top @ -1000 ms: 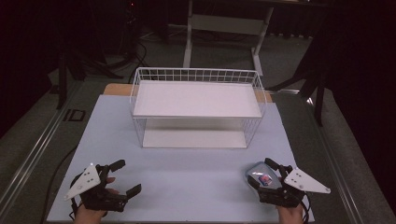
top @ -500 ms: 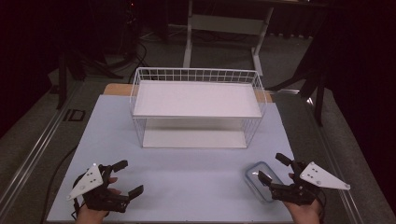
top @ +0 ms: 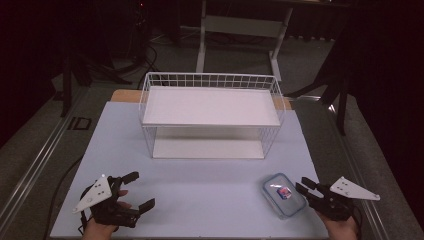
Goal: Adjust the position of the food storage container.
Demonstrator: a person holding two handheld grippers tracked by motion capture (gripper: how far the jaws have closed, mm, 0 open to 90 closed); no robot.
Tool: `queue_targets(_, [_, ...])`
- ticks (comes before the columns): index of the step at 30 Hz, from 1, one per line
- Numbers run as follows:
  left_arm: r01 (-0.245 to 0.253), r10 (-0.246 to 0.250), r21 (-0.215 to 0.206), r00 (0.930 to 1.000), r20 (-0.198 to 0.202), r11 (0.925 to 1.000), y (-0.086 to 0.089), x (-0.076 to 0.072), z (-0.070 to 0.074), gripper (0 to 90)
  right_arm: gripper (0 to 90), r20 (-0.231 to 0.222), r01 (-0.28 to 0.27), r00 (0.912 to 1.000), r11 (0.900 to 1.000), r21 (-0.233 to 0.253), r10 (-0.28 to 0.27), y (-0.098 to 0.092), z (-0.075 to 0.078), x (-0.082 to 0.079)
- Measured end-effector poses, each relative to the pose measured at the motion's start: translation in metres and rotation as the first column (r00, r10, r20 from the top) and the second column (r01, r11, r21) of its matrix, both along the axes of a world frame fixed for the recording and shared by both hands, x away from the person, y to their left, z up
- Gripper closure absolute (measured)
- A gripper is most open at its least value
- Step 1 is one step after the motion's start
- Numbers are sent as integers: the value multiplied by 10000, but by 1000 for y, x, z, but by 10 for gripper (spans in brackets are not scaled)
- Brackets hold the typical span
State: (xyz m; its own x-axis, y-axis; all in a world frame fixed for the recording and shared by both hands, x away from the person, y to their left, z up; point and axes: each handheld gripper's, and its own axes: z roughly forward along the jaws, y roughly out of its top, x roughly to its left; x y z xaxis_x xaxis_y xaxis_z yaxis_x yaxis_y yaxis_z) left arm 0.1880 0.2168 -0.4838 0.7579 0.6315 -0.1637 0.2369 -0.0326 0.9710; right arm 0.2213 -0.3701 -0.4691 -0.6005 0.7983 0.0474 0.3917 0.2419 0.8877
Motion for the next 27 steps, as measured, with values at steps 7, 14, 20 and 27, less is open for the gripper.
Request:
queue_targets(7, [91,-91,60,9999,54,9999,-1,0,0,11,900,-572,213,9981,9983,-540,-244,-18,-14,-9])
queue_targets(14, [87,-88,93,9999,83,9999,-2,0,1,11,900,-1045,499,9930,9978,-428,-541,-34,-28,-30])
queue_targets(20, [62,-63,133,9999,93,9999,-1,1,1,11,900,-1689,218,9851,9977,-634,-323,-36,-42,-45])
queue_targets(27, [55,-56,141,9999,94,9999,-2,1,1,11,900,-1872,45,9822,9979,-650,-167,-32,-51,-37])
